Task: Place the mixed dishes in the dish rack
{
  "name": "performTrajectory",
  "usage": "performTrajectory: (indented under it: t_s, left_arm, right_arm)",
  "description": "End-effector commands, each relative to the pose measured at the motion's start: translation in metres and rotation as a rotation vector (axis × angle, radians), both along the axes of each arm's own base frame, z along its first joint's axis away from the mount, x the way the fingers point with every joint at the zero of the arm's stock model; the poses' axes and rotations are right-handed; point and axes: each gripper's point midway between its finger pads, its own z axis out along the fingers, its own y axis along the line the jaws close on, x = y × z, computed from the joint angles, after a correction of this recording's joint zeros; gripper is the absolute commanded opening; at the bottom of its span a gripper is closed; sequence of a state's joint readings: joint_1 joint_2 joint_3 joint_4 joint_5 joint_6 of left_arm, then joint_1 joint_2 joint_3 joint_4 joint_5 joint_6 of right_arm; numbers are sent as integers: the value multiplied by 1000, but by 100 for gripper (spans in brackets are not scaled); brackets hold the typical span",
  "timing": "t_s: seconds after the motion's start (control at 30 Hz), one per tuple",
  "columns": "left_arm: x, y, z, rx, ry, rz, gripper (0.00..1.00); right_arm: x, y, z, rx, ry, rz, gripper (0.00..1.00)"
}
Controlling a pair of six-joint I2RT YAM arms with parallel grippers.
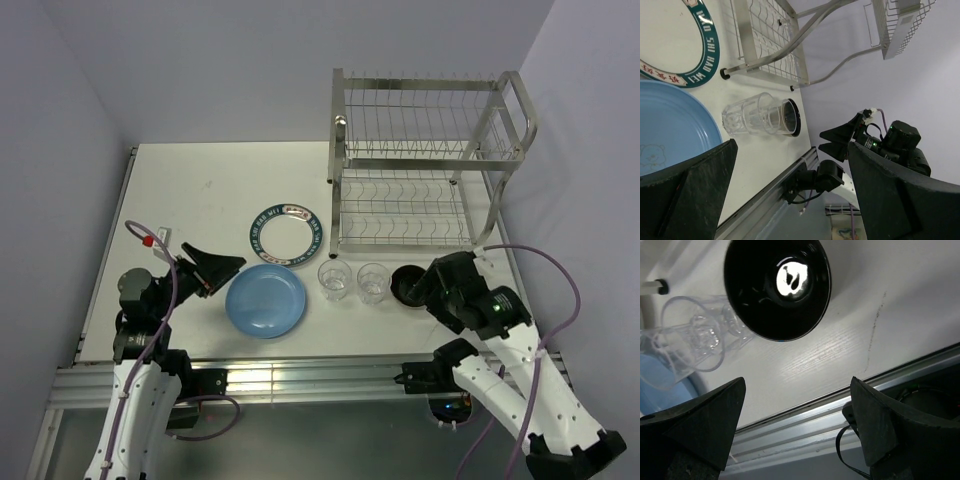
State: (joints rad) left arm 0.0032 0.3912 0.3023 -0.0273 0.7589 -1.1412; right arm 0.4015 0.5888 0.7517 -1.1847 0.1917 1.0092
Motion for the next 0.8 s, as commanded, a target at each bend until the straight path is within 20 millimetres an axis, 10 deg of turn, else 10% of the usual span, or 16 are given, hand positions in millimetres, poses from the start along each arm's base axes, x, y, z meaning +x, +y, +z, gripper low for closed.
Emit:
performTrajectory:
  t_s: [0.0,0.2,0.77]
  left_arm:
    - [2,6,27,56,-100,41,99]
    - [6,6,23,65,-100,38,99]
    - [7,1,33,103,-151,35,99]
  right_arm:
    - [8,-1,-11,-19,43,-44,93]
    - [22,-12,-21,-76,93,-40,77]
    - [55,-22,-47,-91,162,-98,77]
